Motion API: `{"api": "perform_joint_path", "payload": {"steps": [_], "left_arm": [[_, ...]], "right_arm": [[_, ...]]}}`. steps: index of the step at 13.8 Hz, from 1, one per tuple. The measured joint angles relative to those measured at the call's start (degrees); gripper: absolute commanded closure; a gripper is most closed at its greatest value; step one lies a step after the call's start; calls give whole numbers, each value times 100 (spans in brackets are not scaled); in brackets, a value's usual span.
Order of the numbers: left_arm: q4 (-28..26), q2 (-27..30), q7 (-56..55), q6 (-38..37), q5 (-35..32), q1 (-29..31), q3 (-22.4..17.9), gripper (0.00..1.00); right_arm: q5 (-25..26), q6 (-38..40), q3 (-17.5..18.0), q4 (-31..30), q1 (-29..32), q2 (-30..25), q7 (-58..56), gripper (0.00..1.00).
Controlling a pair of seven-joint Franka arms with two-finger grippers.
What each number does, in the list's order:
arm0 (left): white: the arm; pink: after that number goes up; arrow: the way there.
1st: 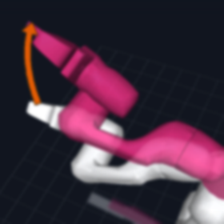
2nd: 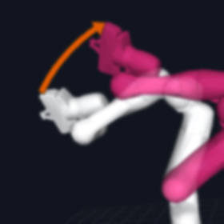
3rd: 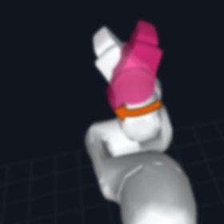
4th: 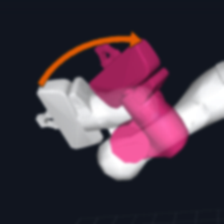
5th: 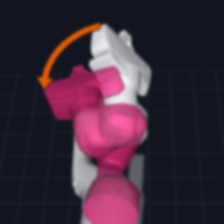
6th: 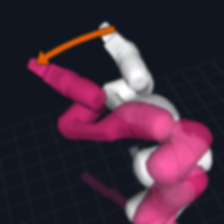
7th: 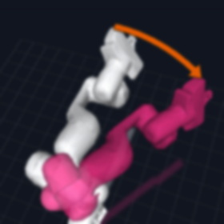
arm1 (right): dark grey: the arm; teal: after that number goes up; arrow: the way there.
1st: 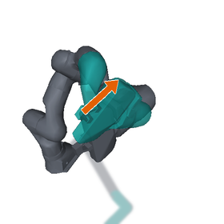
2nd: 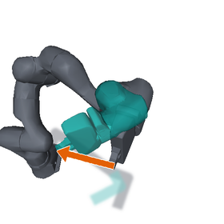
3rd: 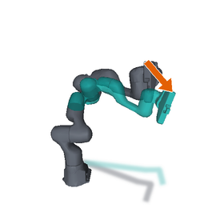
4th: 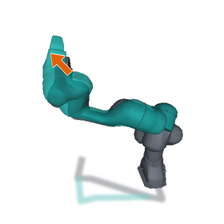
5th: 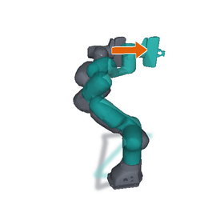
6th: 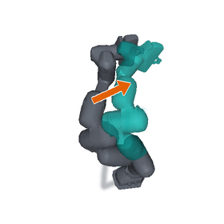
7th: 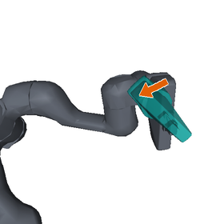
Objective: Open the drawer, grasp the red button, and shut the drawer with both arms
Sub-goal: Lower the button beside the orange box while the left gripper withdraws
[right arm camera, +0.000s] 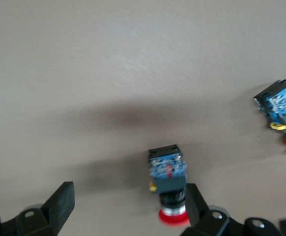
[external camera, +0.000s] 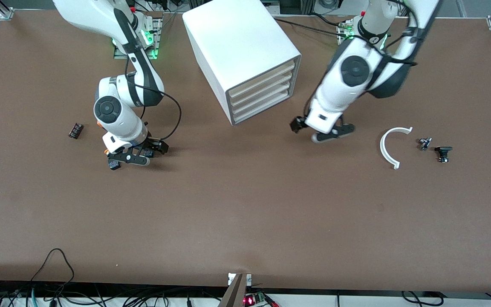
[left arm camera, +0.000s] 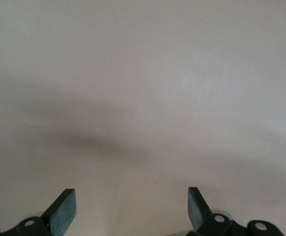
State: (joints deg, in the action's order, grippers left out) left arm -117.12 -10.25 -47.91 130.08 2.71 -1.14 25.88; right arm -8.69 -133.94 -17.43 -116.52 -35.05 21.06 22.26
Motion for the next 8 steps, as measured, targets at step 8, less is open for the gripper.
{"api": "perform_joint_path", "payload": {"steps": [8], "left_arm": [[738, 1188, 2785, -1486, 3, 287, -1599, 0]], "right_arm": [[58, 2387, -439, 2206, 493, -267, -12, 0]]}}
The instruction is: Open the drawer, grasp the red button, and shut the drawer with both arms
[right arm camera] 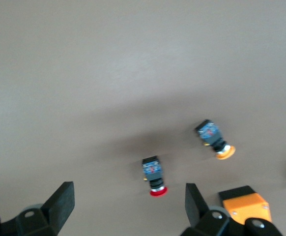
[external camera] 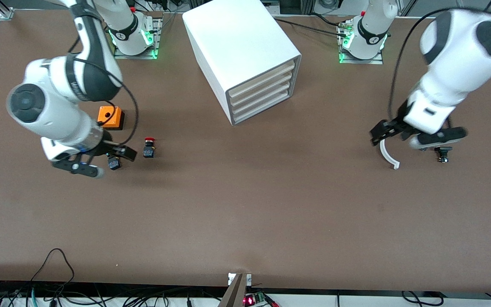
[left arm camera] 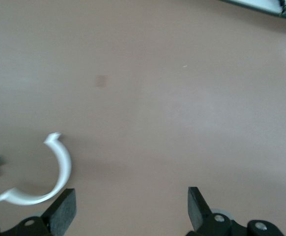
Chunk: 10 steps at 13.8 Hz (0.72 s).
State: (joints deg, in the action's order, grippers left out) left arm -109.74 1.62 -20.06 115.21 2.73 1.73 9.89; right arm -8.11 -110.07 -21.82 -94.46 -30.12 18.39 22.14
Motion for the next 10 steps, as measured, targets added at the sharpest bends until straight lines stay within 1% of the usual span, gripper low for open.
{"api": "perform_joint_path", "payload": {"steps": [1, 2, 4, 6, 10], "left_arm": [[151, 166, 176, -448, -5, 1, -125, 0], [326, 295, 339, -828, -53, 2, -199, 0], [605, 433, 579, -1269, -222, 1, -247, 0], [744, 445, 799, -1500, -270, 1, -291, 0], [819, 421, 966, -1555, -271, 1, -397, 0]], "right_arm": [[26, 266, 64, 221, 234, -2, -37, 0], [77, 508, 226, 452, 544, -8, -105, 0], [308, 789, 578, 750, 1159, -73, -363, 0], [414, 913, 784, 791, 1660, -234, -837, 0], [454, 1209, 1060, 787, 2565, -541, -1628, 0]]}}
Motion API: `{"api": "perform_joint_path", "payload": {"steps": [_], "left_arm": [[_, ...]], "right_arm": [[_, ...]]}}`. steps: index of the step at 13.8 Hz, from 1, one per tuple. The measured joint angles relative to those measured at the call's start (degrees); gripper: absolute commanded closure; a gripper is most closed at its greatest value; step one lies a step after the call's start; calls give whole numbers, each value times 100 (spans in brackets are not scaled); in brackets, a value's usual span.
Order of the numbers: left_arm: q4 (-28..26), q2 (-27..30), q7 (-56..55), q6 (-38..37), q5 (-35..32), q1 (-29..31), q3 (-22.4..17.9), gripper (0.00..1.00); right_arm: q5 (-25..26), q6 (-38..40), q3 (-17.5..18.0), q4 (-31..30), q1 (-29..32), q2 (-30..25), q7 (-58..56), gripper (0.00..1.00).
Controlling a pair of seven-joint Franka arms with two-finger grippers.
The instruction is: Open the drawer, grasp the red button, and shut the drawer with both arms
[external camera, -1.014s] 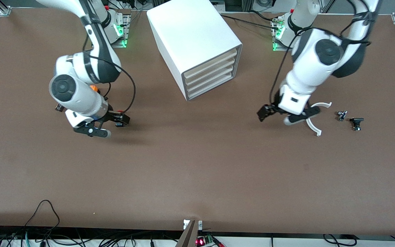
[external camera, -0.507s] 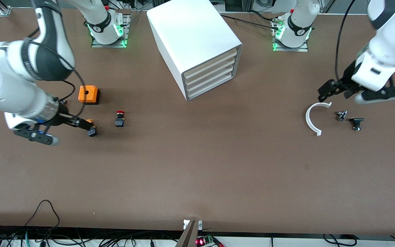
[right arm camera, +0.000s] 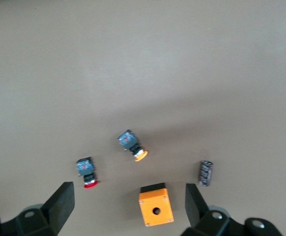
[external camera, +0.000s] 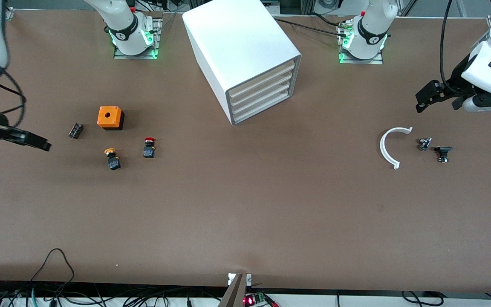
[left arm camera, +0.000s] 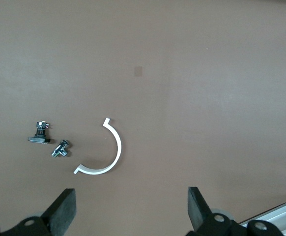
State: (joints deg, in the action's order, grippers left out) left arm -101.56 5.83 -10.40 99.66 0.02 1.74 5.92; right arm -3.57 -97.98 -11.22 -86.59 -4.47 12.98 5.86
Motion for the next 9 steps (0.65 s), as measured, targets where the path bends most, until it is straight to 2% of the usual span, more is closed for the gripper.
{"api": "perform_joint_path", "payload": {"steps": [7, 9], "left_arm": [[117, -90, 30, -34, 0, 0, -6, 0], [136, -98, 30, -34, 0, 9, -17, 0]], "right_arm": [[45, 518, 53, -44, 156, -236, -269, 0], [277, 519, 133, -154, 142, -331, -394, 0]]}}
